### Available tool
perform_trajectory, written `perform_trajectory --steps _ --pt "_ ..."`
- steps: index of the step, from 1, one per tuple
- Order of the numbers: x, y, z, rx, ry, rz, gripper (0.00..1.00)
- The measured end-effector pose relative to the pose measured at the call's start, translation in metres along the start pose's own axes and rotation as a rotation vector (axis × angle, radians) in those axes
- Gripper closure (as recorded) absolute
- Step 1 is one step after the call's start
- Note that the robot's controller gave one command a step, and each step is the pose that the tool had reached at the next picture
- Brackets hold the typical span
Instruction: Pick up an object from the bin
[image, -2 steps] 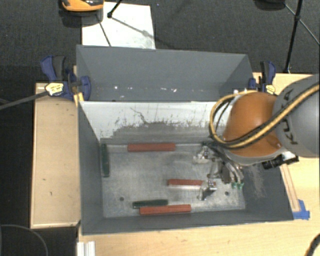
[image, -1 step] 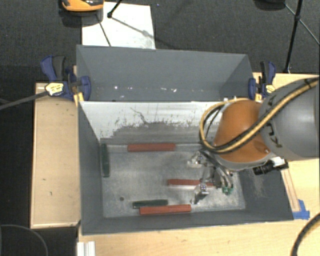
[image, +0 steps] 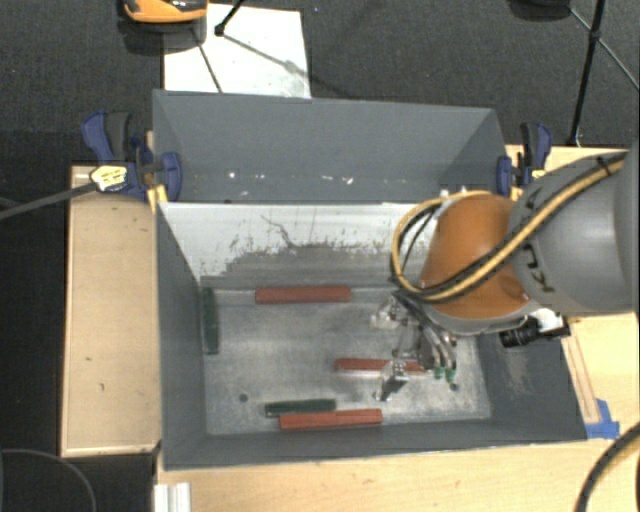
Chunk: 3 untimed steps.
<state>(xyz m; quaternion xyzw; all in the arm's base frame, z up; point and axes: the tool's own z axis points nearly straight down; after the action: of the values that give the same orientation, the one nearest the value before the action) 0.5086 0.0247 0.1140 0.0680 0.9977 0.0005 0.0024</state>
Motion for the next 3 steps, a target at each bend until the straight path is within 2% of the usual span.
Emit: perform_trajectory --steps 1,2,3 --pt "0.0053 -0.0085 0.0416 -0.001 -0.003 0.069 0.00" --pt "0.0083 -0.0108 0.0389 -0.003 -0.013 0.106 1.00" --pt "0.0083 -0.0108 0.0389 -0.003 -0.013 0.106 1.00"
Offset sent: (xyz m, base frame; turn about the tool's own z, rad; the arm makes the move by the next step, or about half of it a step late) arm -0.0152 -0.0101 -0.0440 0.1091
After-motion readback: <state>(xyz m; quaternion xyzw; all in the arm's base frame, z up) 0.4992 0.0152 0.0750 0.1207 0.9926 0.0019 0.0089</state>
